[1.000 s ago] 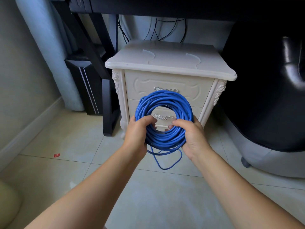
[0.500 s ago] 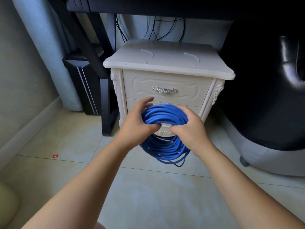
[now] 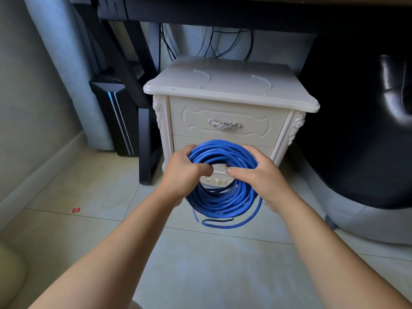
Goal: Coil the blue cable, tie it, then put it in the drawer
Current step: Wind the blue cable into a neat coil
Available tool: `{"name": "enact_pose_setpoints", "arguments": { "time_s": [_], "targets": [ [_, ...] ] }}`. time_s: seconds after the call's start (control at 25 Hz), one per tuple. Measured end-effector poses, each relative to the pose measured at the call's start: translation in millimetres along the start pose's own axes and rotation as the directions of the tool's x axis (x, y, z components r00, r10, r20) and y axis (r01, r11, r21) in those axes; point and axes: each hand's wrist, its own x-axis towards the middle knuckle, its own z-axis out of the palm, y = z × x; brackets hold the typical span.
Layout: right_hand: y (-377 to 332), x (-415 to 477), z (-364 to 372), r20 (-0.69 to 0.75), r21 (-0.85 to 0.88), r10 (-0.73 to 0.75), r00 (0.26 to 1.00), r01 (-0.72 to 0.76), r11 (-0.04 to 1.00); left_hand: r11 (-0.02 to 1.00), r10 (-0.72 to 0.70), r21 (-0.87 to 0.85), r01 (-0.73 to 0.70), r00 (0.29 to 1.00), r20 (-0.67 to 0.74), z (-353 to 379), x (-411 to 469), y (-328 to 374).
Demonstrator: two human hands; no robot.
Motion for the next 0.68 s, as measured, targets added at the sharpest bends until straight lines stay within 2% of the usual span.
{"name": "enact_pose_setpoints", "arguments": {
  "time_s": [0.24, 0.4, 0.48, 0.6, 0.68],
  "targets": [
    [9, 0, 2, -0.035, 0.180, 0.025, 0.999, -0.019, 0.983, 0.980, -0.105, -0.172, 0.096, 0.994, -0.039, 1, -1, 3],
    [12, 1, 10, -0.151, 0.359, 0.067, 0.986, -0.008, 0.933, 0.931, -0.213, -0.322, 0.172, 0.972, -0.097, 5, -1, 2],
    [16, 2, 18, -0.223, 0.377, 0.075, 0.972, 0.015, 0.926, 0.885, -0.280, -0.417, 0.207, 0.952, -0.121, 10, -3, 0],
    [22, 0, 30, -0.339, 0.315, 0.067, 0.938, 0.046, 0.948, 0.811, -0.342, -0.542, 0.221, 0.930, -0.132, 18, -7, -3],
    [24, 2, 31, -0.344, 0.385, 0.120, 0.931, 0.023, 0.923, 0.790, -0.340, -0.574, 0.212, 0.932, -0.124, 21, -9, -5]
  ]
}}
